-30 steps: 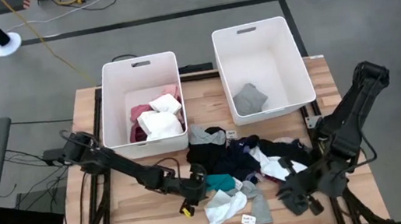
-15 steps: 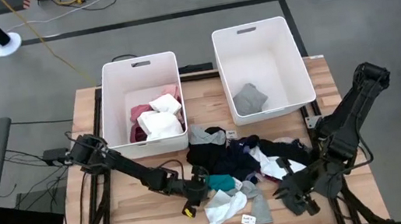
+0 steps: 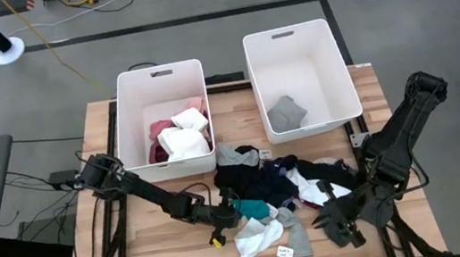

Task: Sort clothes
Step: Put the blue sock into the left white bin

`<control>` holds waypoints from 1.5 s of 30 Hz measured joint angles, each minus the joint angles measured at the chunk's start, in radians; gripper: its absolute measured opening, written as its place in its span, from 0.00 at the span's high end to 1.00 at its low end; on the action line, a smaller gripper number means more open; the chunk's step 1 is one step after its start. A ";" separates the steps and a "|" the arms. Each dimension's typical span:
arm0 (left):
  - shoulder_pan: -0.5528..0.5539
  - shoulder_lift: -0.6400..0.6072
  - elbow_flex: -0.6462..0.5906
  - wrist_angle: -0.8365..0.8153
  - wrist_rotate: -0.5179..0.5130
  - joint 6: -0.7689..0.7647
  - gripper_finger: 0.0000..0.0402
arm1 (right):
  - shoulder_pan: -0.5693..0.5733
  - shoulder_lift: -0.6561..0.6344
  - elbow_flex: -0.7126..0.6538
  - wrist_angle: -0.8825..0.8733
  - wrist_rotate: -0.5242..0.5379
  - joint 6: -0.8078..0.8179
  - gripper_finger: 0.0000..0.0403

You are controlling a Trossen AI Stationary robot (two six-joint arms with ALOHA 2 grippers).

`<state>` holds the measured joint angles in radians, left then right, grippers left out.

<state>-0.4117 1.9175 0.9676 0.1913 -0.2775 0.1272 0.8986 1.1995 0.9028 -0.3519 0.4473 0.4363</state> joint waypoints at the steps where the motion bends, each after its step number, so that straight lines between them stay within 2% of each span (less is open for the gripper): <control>1: -0.001 0.000 0.000 0.000 0.000 0.000 0.99 | 0.000 0.000 0.000 0.000 0.000 0.007 0.84; 9: -0.023 -0.029 0.000 -0.001 -0.017 0.020 0.99 | 0.011 0.000 0.000 0.000 0.000 0.012 0.84; 18: -0.041 -0.138 0.000 -0.008 -0.053 0.066 1.00 | 0.011 0.005 0.000 0.003 0.001 0.011 0.84; 31: -0.041 -0.229 0.000 -0.021 -0.079 0.112 1.00 | -0.046 0.185 0.000 0.052 0.002 0.060 0.84; 34: -0.041 -0.245 0.000 -0.019 -0.079 0.116 1.00 | -0.063 0.223 0.000 0.095 0.001 0.050 0.79; 42: -0.051 -0.250 0.026 -0.020 -0.075 0.146 1.00 | -0.120 0.321 0.000 0.194 0.001 0.044 0.54; 45: -0.058 -0.250 0.045 -0.022 -0.074 0.170 1.00 | -0.146 0.365 0.001 0.259 0.002 0.020 0.49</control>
<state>-0.4698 1.6672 1.0131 0.1695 -0.3511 0.2968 0.7528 1.5643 0.9035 -0.0930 0.4489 0.4567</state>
